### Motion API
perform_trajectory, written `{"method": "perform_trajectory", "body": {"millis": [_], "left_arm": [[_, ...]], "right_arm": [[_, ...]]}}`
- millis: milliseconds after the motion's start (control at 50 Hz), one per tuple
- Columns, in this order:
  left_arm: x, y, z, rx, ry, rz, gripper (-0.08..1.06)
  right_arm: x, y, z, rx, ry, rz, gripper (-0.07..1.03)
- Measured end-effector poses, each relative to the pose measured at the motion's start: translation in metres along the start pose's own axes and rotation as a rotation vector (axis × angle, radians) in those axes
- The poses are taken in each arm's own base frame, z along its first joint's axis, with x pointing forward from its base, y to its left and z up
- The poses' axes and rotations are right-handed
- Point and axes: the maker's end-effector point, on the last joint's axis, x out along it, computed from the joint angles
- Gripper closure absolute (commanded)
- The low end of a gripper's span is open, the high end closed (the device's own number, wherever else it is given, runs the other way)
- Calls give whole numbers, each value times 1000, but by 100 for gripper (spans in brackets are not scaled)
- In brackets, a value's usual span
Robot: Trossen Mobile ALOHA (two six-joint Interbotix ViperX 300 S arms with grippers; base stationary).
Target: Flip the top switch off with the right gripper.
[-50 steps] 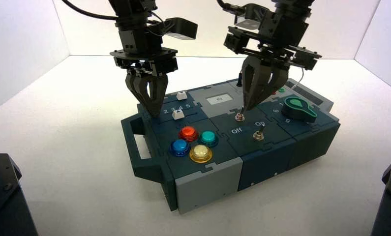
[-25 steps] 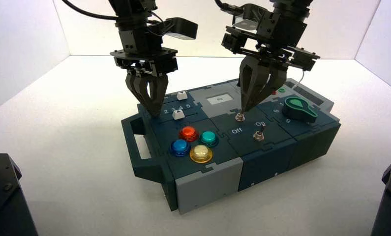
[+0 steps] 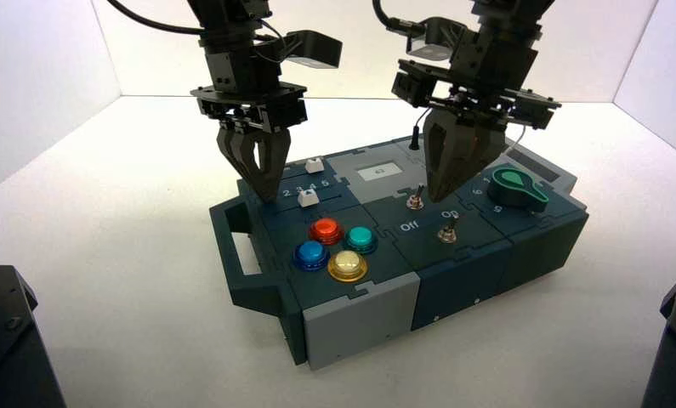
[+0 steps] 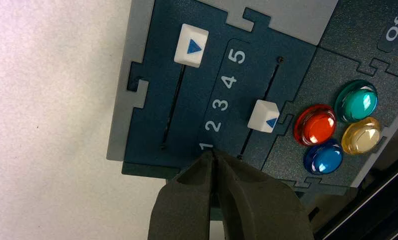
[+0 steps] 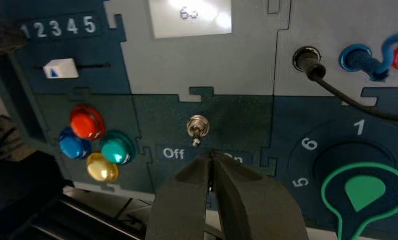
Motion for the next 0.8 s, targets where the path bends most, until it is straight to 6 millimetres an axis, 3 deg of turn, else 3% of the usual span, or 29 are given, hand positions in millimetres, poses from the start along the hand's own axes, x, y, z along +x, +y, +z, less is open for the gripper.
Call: {"method": "perform_trajectory", "body": {"millis": [200,800], "left_arm": [[0,0,0,2,-1,0,101],[0,0,-1,1,0,1,101]], "right_arm": [[5,-2,5,-3,3,-12,99],[-4,2,20,-20,-38,-11,99]]}}
